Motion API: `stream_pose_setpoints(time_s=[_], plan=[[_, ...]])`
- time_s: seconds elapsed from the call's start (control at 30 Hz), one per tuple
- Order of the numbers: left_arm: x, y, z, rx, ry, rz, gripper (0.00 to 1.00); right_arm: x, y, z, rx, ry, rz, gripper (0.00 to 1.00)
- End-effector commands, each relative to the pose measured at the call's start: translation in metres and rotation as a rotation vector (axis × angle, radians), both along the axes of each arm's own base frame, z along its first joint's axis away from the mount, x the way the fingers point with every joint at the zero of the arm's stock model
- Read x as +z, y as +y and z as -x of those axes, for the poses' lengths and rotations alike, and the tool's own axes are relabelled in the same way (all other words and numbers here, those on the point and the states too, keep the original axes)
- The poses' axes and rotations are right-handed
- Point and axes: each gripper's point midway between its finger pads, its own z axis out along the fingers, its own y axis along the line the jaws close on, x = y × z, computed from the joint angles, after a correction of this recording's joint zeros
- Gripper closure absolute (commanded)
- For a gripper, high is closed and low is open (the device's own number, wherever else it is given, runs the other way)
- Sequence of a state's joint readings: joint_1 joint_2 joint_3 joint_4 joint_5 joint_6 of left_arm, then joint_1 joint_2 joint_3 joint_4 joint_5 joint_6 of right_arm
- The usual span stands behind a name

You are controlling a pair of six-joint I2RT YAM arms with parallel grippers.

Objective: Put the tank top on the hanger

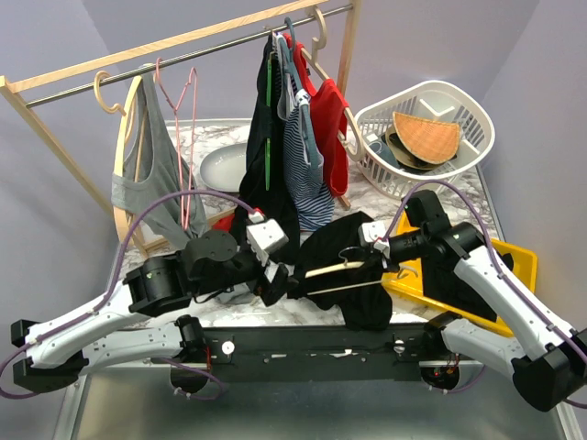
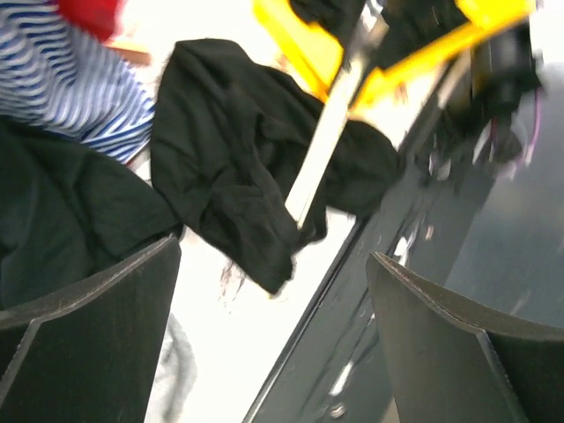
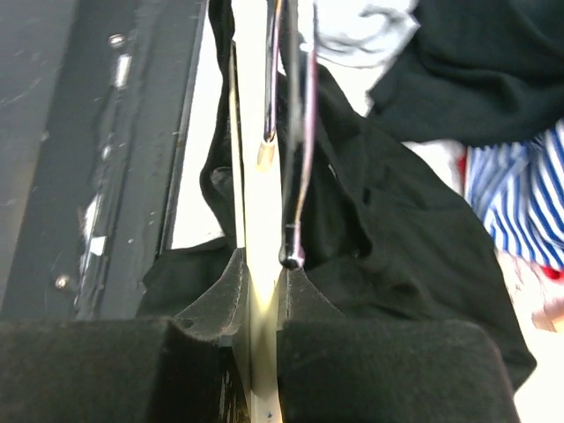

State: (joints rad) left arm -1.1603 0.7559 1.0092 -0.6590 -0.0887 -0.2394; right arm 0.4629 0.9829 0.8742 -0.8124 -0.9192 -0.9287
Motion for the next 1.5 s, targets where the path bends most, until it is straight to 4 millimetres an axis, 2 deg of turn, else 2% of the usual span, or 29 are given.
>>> stream_pose_setpoints(time_s=[0.0, 0.13, 0.3, 0.4, 0.57, 0.6, 0.63, 0.7, 0.73, 0.8, 0.87, 0.97, 1.0, 1.07, 1.1, 1.17, 1.2, 1.27, 1.3, 1.37, 1.47], plan=[[-0.041, -0.014, 0.031, -0.326, -0.062, -0.115, 0.01, 0.013, 0.009, 0.023, 0.191, 0.008, -0.077, 0.99], [-0.058, -0.027, 0.031, -0.416, -0.100, -0.162, 0.01, 0.020, 0.013, 0.024, 0.235, 0.034, -0.090, 0.99], [-0.061, -0.042, 0.037, -0.473, -0.067, -0.155, 0.04, 0.025, 0.017, 0.016, 0.223, 0.036, -0.083, 0.99], [-0.071, -0.043, 0.029, -0.440, -0.061, -0.186, 0.09, 0.026, 0.018, 0.016, 0.229, 0.030, -0.090, 0.99], [-0.087, -0.042, 0.016, -0.369, -0.051, -0.247, 0.24, 0.021, 0.018, 0.021, 0.242, 0.034, -0.094, 0.99], [-0.089, -0.042, 0.014, -0.362, -0.053, -0.256, 0.28, 0.022, 0.019, 0.022, 0.247, 0.030, -0.098, 0.99], [-0.092, -0.042, 0.013, -0.357, -0.053, -0.260, 0.42, 0.022, 0.019, 0.023, 0.250, 0.034, -0.103, 0.99], [-0.094, -0.042, 0.011, -0.351, -0.055, -0.266, 0.60, 0.021, 0.019, 0.026, 0.258, 0.039, -0.109, 0.99], [-0.095, -0.043, 0.010, -0.348, -0.057, -0.264, 0.77, 0.022, 0.019, 0.027, 0.263, 0.038, -0.115, 0.99], [-0.094, -0.042, 0.009, -0.336, -0.063, -0.259, 1.00, 0.020, 0.019, 0.028, 0.263, 0.043, -0.115, 0.99], [-0.091, -0.041, 0.009, -0.319, -0.066, -0.230, 1.00, 0.018, 0.019, 0.029, 0.258, 0.051, -0.113, 0.99], [-0.087, -0.037, 0.012, -0.301, -0.071, -0.177, 1.00, 0.019, 0.020, 0.028, 0.227, 0.090, -0.116, 0.85], [-0.089, -0.035, 0.013, -0.301, -0.068, -0.171, 1.00, 0.022, 0.022, 0.026, 0.186, 0.135, -0.116, 0.69], [-0.095, -0.029, 0.018, -0.320, -0.084, -0.153, 1.00, 0.030, 0.023, 0.018, 0.131, 0.156, -0.117, 0.54], [-0.094, -0.029, 0.019, -0.328, -0.102, -0.146, 1.00, 0.037, 0.023, 0.008, 0.064, 0.198, -0.130, 0.42], [-0.089, -0.026, 0.020, -0.346, -0.137, -0.135, 1.00, 0.053, 0.021, -0.006, -0.006, 0.239, -0.180, 0.31], [-0.089, -0.024, 0.019, -0.346, -0.151, -0.135, 1.00, 0.059, 0.016, -0.021, -0.089, 0.300, -0.205, 0.25], [-0.092, -0.023, 0.018, -0.359, -0.189, -0.142, 1.00, 0.069, 0.013, -0.035, -0.146, 0.355, -0.238, 0.22], [-0.094, -0.022, 0.017, -0.364, -0.197, -0.150, 1.00, 0.067, 0.009, -0.045, -0.196, 0.402, -0.243, 0.21], [-0.100, -0.021, 0.017, -0.384, -0.212, -0.181, 1.00, 0.056, 0.006, -0.056, -0.267, 0.426, -0.221, 0.21], [-0.105, -0.021, 0.016, -0.421, -0.245, -0.215, 1.00, 0.023, 0.004, -0.069, -0.358, 0.493, -0.184, 0.21]])
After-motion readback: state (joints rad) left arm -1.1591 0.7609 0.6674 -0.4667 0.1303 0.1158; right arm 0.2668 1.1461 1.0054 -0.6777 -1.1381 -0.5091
